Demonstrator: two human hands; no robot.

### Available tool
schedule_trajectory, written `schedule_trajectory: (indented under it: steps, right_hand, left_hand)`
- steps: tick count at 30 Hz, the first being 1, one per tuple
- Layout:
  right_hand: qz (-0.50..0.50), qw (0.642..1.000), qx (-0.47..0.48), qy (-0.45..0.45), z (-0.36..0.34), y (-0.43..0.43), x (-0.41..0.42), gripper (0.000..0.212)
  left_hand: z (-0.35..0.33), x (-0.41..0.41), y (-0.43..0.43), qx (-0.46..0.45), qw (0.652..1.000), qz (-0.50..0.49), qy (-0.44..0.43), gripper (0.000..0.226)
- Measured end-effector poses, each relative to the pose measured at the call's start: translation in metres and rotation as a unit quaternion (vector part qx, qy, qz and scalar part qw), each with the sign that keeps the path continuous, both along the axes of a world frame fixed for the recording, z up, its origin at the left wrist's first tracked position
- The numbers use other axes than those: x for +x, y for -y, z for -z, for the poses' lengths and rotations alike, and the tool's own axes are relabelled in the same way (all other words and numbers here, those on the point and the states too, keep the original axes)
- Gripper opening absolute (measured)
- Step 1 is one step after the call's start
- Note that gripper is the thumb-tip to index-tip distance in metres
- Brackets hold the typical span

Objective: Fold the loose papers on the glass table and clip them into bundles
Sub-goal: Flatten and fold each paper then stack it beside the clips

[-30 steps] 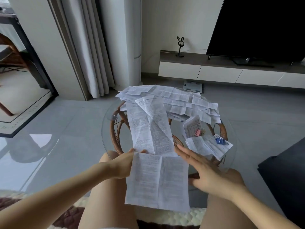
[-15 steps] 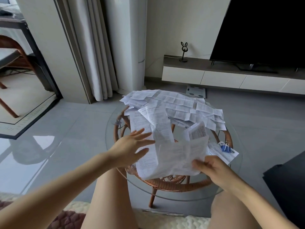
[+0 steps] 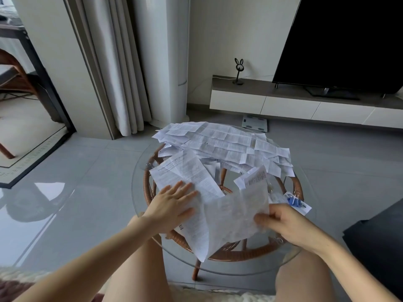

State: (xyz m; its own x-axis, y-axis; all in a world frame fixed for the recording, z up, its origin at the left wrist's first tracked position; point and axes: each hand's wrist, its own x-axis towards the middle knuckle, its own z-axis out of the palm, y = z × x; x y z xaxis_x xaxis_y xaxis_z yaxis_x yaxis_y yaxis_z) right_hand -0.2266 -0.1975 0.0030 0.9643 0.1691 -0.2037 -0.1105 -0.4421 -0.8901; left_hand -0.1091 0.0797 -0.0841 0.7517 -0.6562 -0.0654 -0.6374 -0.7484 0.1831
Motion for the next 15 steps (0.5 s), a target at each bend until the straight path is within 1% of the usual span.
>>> schedule_trajectory:
  steps: [2, 3, 4, 5, 6, 7, 8, 9, 10, 12, 13, 15]
  right_hand:
    - [-0.012, 1.0, 0.0, 0.002, -0.003, -0.006, 0.006, 0.022]
    - [-0.019, 1.0, 0.0, -0.002, -0.003, -0.007, 0.007, 0.022]
    - [-0.027, 1.0, 0.002, -0.006, -0.005, -0.008, 0.007, 0.02]
    - [-0.036, 0.999, 0.006, -0.014, -0.006, -0.007, 0.008, 0.016]
    - [-0.047, 0.998, 0.014, -0.026, -0.006, -0.004, 0.009, 0.012]
    - [-0.057, 0.997, 0.022, -0.037, -0.006, -0.002, 0.009, 0.012]
    - [-0.067, 0.996, 0.037, -0.049, -0.008, 0.0, 0.009, 0.013]
    - [-0.073, 0.994, 0.057, -0.062, -0.01, 0.002, 0.007, 0.01]
    - [-0.072, 0.992, 0.076, -0.07, -0.009, 0.003, 0.008, 0.011]
    - [-0.06, 0.991, 0.091, -0.083, -0.006, 0.002, 0.015, 0.033]
    - [-0.042, 0.991, 0.091, -0.083, -0.004, -0.001, 0.019, 0.033]
    - [-0.01, 0.994, 0.088, -0.064, 0.002, -0.011, 0.033, 0.022]
  left_hand:
    - [-0.008, 0.001, 0.0, -0.045, 0.999, -0.022, 0.014, 0.125]
    - [-0.012, 0.0, 0.0, -0.052, 0.998, -0.025, 0.007, 0.134]
    - [-0.02, -0.002, 0.0, -0.041, 0.999, -0.023, -0.008, 0.142]
    - [-0.025, -0.004, -0.001, -0.019, 0.999, -0.016, -0.026, 0.143]
    - [-0.026, -0.006, -0.001, -0.007, 0.999, 0.001, -0.036, 0.129]
    - [-0.027, -0.009, 0.0, -0.018, 0.999, 0.024, -0.034, 0.106]
    - [-0.025, -0.011, 0.0, -0.038, 0.998, 0.047, -0.013, 0.089]
    - [-0.018, -0.014, -0.003, -0.038, 0.997, 0.067, 0.008, 0.076]
    - [-0.009, -0.017, -0.007, -0.037, 0.996, 0.079, 0.012, 0.068]
    - [0.0, -0.025, -0.012, -0.074, 0.993, 0.097, -0.001, 0.057]
    - [-0.001, -0.031, -0.011, -0.103, 0.988, 0.117, 0.006, 0.048]
    - [-0.008, -0.039, -0.009, -0.164, 0.977, 0.137, 0.004, 0.024]
